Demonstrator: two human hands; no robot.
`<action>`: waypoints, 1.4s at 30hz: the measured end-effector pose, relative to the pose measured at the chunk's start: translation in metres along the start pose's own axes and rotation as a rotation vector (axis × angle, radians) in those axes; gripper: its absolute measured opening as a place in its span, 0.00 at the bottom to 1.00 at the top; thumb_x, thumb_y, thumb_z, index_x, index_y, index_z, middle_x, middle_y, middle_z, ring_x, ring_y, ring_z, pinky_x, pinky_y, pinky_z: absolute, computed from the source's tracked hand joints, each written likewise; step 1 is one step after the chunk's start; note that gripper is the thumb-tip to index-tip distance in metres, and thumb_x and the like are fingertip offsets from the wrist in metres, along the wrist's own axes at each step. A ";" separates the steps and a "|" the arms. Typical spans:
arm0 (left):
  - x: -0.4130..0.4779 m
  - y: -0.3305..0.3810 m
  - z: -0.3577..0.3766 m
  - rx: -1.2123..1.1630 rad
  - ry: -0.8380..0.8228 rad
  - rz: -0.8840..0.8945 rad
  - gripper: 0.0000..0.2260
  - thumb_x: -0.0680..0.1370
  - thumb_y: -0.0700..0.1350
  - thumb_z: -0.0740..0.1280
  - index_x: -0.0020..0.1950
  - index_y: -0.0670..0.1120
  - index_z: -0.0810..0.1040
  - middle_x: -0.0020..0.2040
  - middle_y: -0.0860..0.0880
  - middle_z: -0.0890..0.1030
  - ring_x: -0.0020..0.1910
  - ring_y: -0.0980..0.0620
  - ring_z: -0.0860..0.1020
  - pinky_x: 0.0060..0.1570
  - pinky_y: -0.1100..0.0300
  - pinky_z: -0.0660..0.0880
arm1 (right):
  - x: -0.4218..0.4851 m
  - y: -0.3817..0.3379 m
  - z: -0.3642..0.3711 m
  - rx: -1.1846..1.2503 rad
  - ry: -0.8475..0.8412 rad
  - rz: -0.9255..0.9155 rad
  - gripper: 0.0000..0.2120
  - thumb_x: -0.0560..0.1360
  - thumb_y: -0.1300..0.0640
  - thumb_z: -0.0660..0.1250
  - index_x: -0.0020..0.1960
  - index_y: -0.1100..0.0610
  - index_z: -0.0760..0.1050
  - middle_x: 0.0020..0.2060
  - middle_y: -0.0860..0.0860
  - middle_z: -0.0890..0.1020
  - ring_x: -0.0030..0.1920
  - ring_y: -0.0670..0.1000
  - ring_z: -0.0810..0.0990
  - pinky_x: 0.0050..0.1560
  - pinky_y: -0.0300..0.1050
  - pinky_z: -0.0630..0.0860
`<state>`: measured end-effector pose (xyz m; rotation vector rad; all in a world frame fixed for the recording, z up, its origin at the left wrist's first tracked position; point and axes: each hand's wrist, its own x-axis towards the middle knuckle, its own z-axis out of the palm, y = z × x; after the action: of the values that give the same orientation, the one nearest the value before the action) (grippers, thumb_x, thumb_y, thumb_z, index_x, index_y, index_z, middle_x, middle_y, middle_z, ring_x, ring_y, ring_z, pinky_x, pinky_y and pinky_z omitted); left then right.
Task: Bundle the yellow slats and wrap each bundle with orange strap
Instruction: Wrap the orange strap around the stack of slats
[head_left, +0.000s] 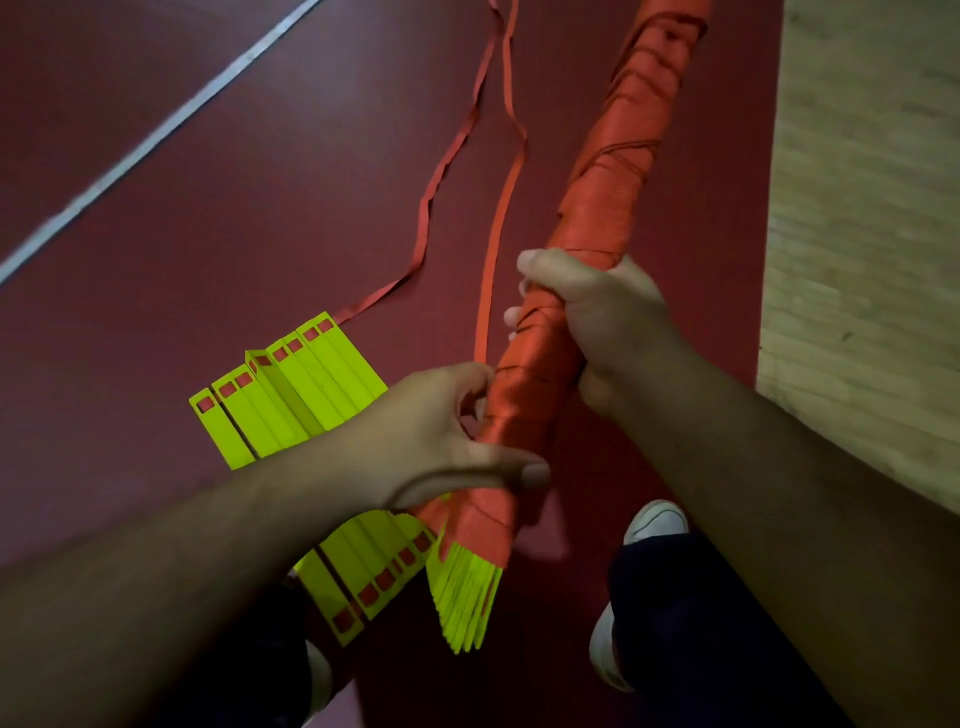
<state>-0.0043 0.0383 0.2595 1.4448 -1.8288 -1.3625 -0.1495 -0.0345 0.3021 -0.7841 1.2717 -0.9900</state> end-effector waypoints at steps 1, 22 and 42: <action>0.000 0.001 -0.002 -0.113 -0.070 0.016 0.22 0.64 0.56 0.79 0.47 0.45 0.76 0.37 0.52 0.77 0.32 0.57 0.72 0.33 0.57 0.73 | 0.000 -0.003 -0.002 0.029 -0.007 0.021 0.08 0.72 0.62 0.71 0.49 0.59 0.75 0.37 0.56 0.78 0.30 0.54 0.79 0.35 0.51 0.78; -0.003 0.004 0.000 -0.040 0.103 0.025 0.29 0.61 0.70 0.75 0.39 0.45 0.74 0.35 0.44 0.78 0.34 0.52 0.72 0.37 0.39 0.75 | -0.006 -0.005 0.002 0.072 0.024 -0.010 0.20 0.69 0.52 0.78 0.57 0.59 0.77 0.39 0.57 0.81 0.34 0.57 0.80 0.32 0.48 0.79; -0.007 0.018 -0.021 -0.497 -0.331 0.125 0.32 0.69 0.65 0.73 0.49 0.35 0.75 0.38 0.40 0.75 0.39 0.49 0.74 0.38 0.56 0.71 | -0.009 -0.023 -0.009 0.366 -0.246 0.044 0.17 0.77 0.49 0.62 0.49 0.64 0.75 0.35 0.54 0.81 0.35 0.52 0.82 0.40 0.47 0.82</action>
<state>0.0063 0.0352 0.2861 0.8768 -1.5651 -1.9053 -0.1621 -0.0352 0.3245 -0.5695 0.8605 -1.0187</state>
